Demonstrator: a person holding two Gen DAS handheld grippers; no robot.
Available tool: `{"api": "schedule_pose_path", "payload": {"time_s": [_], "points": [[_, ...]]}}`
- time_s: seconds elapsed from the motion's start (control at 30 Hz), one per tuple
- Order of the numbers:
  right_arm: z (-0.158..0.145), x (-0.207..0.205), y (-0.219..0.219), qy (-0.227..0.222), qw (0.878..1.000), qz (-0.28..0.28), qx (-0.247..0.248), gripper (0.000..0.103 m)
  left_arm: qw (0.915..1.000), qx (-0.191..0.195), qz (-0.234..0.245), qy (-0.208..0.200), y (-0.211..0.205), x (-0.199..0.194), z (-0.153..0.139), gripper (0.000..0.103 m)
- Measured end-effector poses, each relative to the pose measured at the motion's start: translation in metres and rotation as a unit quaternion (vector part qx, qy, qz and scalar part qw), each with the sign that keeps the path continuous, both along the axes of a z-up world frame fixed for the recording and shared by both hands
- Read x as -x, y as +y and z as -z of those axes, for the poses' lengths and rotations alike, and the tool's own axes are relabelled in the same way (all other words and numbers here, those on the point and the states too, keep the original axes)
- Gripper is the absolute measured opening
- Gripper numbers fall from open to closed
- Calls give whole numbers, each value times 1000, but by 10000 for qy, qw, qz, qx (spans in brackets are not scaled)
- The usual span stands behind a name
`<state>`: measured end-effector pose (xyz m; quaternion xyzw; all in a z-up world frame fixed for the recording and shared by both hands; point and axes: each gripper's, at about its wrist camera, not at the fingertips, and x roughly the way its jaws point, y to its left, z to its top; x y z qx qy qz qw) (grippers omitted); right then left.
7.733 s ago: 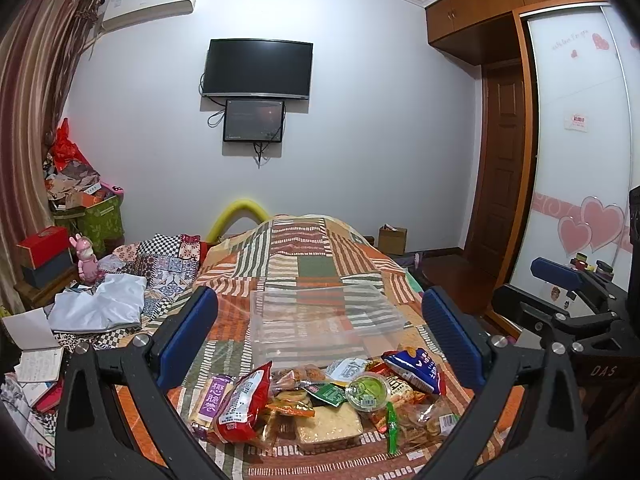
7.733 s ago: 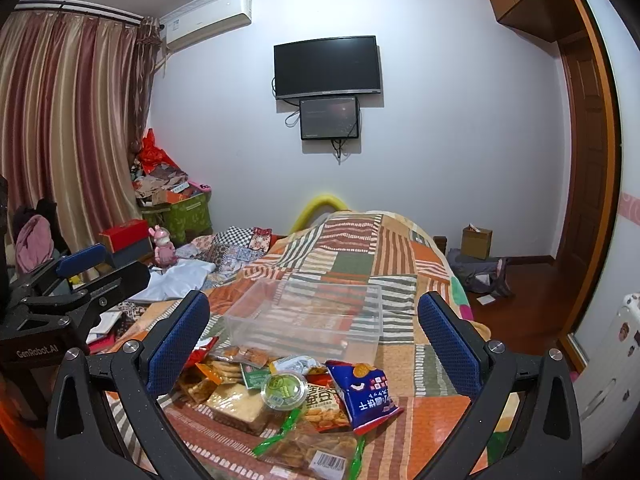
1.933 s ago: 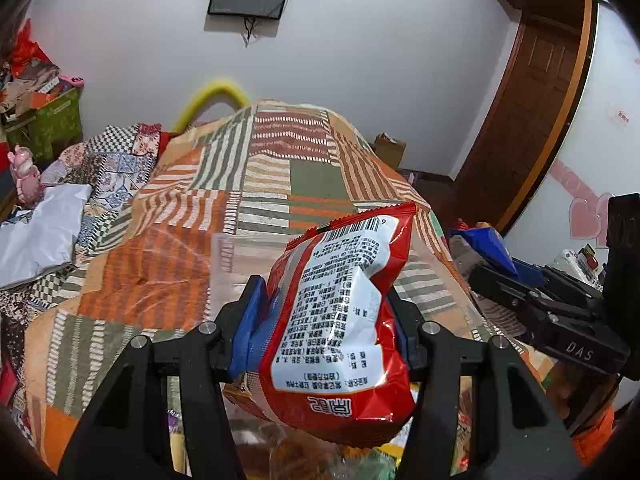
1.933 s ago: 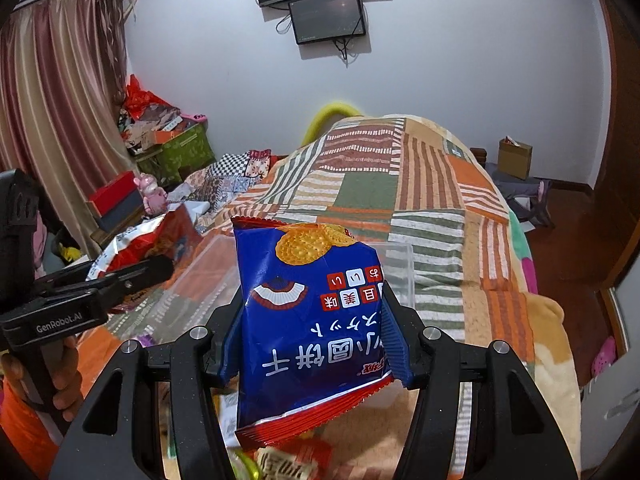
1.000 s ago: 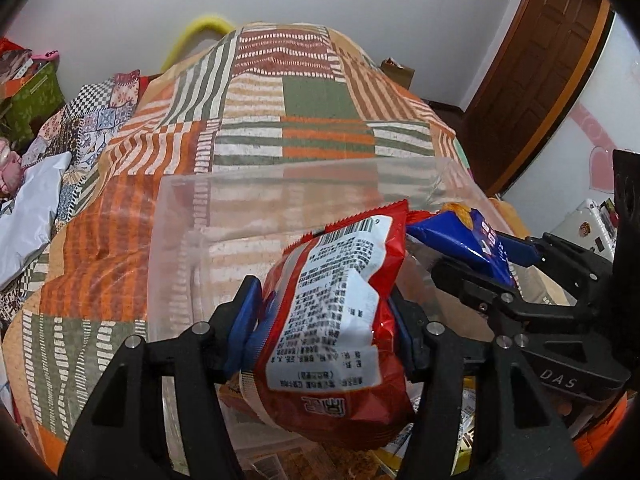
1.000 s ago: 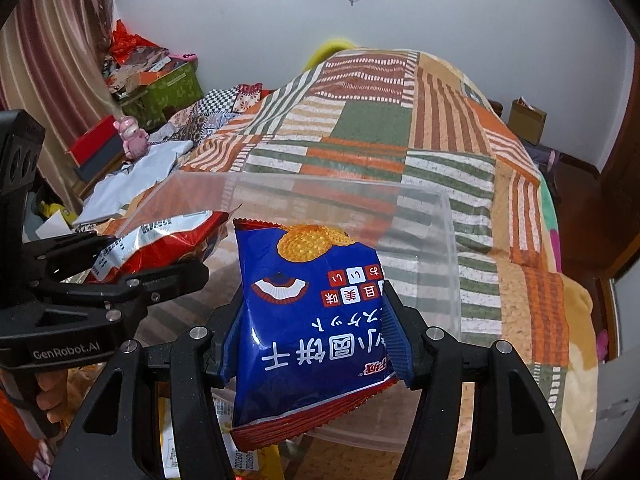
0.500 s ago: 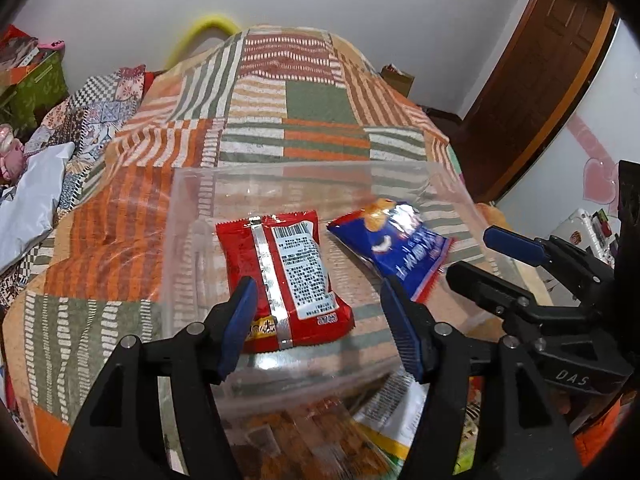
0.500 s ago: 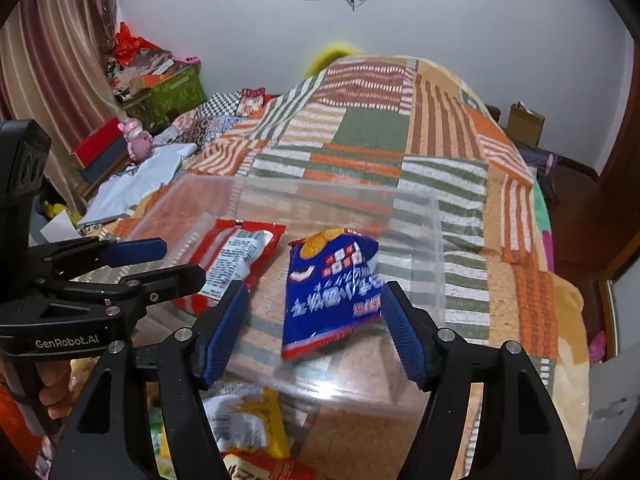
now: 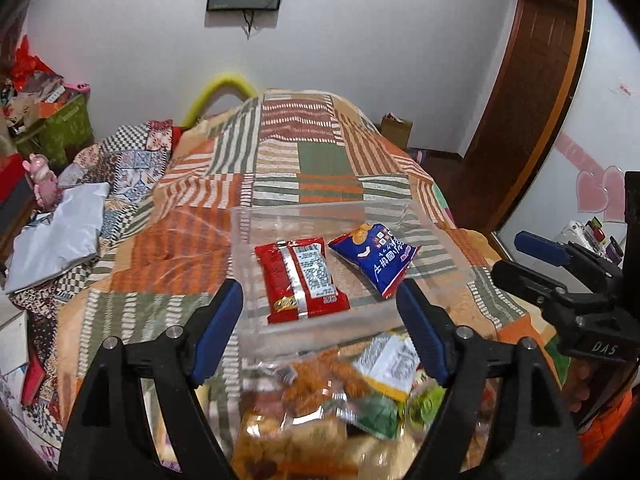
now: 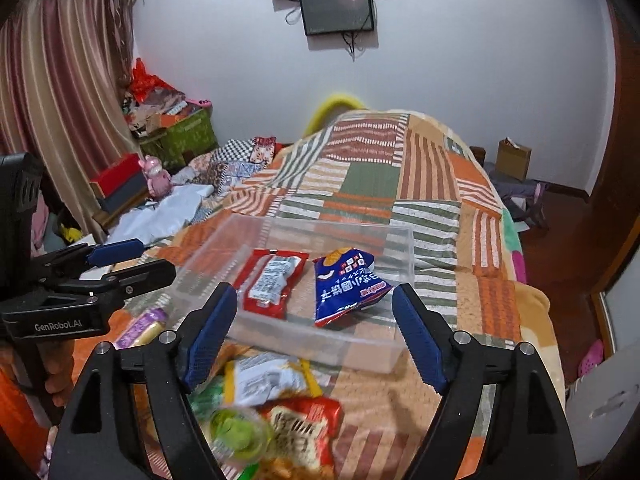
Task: Organize snacks
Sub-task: 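Grasp the green jelly cup with the right tool while the left grasps the coconut roll pack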
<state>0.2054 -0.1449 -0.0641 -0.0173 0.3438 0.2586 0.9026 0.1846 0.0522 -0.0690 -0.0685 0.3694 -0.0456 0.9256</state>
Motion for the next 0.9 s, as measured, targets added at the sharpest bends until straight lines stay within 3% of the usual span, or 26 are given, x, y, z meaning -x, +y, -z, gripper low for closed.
{"api": "schedule_pose_path", "payload": {"time_s": [0.4,0.9], "points": [[5,43,0,-36,10000,-60,-13,78,9995,-166,-266,76,25,57,12,83],[68,58,15,828,9964,-154,53,78,9897,-22,-982,1038,84,79,98,83]]}}
